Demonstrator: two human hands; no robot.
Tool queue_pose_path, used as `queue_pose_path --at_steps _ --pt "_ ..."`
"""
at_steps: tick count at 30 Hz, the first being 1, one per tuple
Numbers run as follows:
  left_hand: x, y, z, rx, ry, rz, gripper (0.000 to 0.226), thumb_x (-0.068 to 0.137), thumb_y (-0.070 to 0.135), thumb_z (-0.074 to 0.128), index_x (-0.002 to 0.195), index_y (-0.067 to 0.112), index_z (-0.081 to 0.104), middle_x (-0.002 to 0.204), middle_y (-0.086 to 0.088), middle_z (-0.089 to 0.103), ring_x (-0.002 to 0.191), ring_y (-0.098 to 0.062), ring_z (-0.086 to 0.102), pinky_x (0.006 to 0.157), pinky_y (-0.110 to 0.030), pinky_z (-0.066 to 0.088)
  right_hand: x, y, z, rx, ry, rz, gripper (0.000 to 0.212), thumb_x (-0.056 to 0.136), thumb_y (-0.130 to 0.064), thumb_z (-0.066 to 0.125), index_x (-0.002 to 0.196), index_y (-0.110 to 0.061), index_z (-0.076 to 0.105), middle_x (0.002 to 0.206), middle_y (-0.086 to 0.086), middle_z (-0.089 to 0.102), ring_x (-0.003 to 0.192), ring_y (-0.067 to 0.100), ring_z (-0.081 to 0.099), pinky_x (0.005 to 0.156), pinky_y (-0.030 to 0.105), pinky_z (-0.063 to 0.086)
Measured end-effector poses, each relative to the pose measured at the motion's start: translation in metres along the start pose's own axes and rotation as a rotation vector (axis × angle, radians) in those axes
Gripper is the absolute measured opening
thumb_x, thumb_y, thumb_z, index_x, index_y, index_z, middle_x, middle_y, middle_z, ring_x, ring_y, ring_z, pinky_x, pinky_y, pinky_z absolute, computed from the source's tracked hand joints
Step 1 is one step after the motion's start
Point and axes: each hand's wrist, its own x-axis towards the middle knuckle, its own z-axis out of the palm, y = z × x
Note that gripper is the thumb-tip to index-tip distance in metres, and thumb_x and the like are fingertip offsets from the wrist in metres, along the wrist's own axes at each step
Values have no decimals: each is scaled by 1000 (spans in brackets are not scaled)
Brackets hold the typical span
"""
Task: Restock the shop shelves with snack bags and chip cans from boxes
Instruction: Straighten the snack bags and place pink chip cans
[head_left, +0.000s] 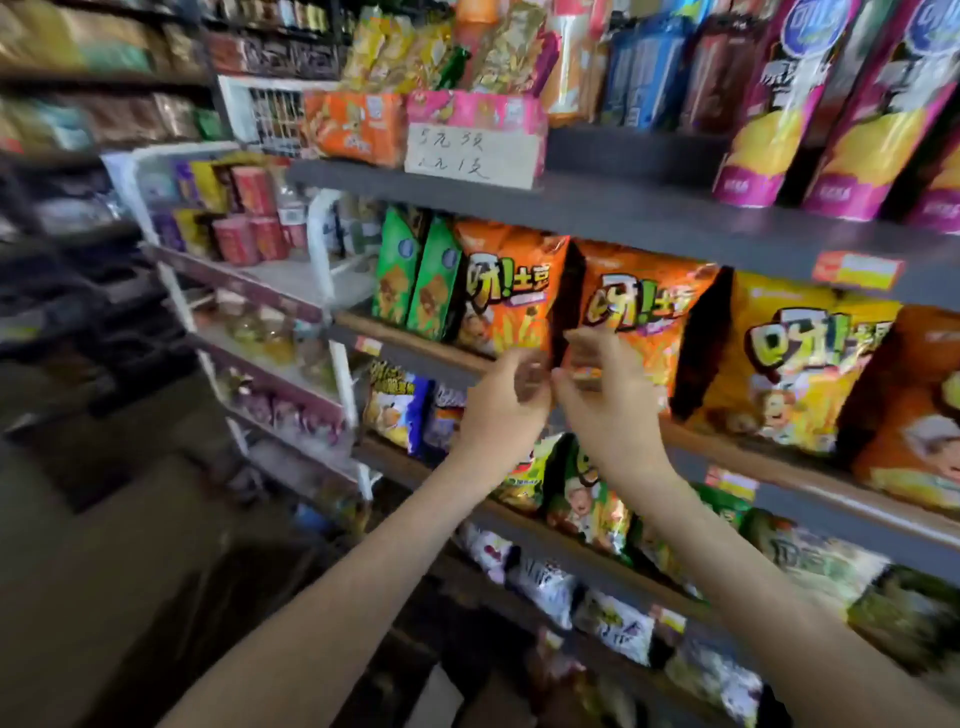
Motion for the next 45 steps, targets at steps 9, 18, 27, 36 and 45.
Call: queue_pose_path --at_steps 9,18,27,36,45 --pt "-96 -183 -91 63 226 -646 16 92 16 59 108 18 61 106 -4 66 97 -22 64 82 -23 45 -120 -2 179 159 -520 277 29 85 -3 65 114 -3 60 110 12 59 103 27 59 89 31 46" --pt "-166 -365 -156 46 319 -1155 28 98 23 53 126 21 50 97 5 57 97 -20 56 78 -30 43 -206 32 343 78 -962 499 26 96 -17 56 121 -21 51 110 -8 43 105 8 46 86 22 35" --pt "-200 -589 -121 -19 291 -1426 59 96 23 57 149 21 31 144 -7 47 128 -28 49 108 -44 40 -314 165 501 -183 -1137 730 51 96 -20 56 143 -19 36 142 3 39 130 19 42 107 38 39" --pt "-226 -813 -15 -81 297 -1465 62 94 23 60 148 28 29 134 -4 51 101 -16 57 70 -24 50 -458 338 643 -368 -1238 669 64 94 -16 58 149 -18 26 146 6 34 134 22 36 106 36 37" --pt "-251 -954 52 -42 228 -1489 70 96 20 57 154 24 17 150 -14 30 137 -32 36 108 -34 33 -565 454 743 -523 -1389 608 108 84 -13 69 152 -25 -14 157 11 15 143 31 18 115 48 23"
